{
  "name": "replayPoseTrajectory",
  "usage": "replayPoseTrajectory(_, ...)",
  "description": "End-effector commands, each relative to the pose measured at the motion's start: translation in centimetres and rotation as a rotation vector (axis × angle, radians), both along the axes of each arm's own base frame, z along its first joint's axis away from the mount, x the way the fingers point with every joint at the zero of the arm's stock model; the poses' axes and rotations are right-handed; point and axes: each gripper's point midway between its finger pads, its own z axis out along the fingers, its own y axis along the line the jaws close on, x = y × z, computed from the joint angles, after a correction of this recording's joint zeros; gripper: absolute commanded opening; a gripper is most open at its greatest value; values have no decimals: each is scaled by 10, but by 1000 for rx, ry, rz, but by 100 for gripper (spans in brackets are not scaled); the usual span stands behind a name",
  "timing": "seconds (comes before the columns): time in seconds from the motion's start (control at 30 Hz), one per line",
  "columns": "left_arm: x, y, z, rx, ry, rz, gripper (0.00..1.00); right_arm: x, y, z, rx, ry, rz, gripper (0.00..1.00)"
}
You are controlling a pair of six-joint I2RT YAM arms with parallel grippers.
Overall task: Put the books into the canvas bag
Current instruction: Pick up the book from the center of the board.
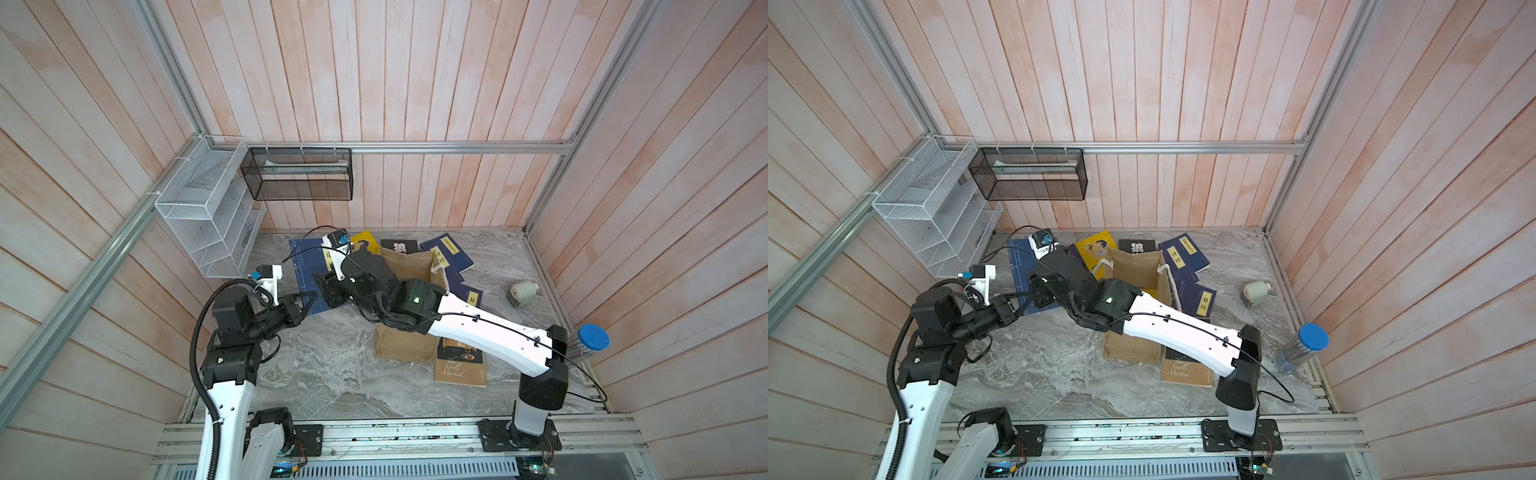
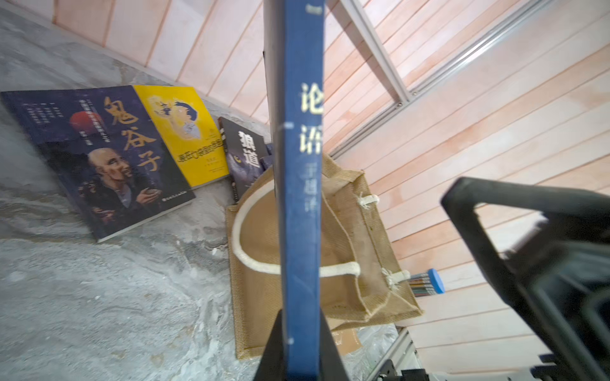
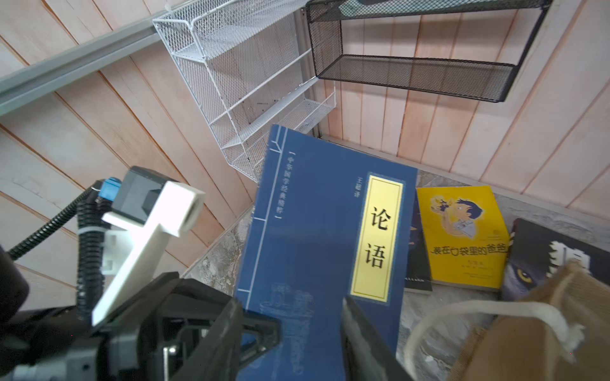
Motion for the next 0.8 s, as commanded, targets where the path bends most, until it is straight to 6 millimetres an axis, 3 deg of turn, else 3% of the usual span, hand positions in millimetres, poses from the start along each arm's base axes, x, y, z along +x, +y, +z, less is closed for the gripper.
replayPoseTrajectory(0.0,-13,-18,25,-68,-97,-119,0,10,-27,19,66,-29,-44,54)
replayPoseTrajectory(0.2,-38,-34,55,-136,-242,-171,0,29,-79,14,144,78,-36,61)
replayPoseTrajectory(0.37,-65,-47,87,-258,-346,-307,0,31,-126,20,274,108,-34,64)
replayPoseTrajectory(0.53,-86,-58,109,-304,-394,-415,0,15,-146,42,304,84,5,64)
replayPoseTrajectory(0.77,-86,-63,110,-319,-385,-440,0,0,-164,70,377,76,24,66)
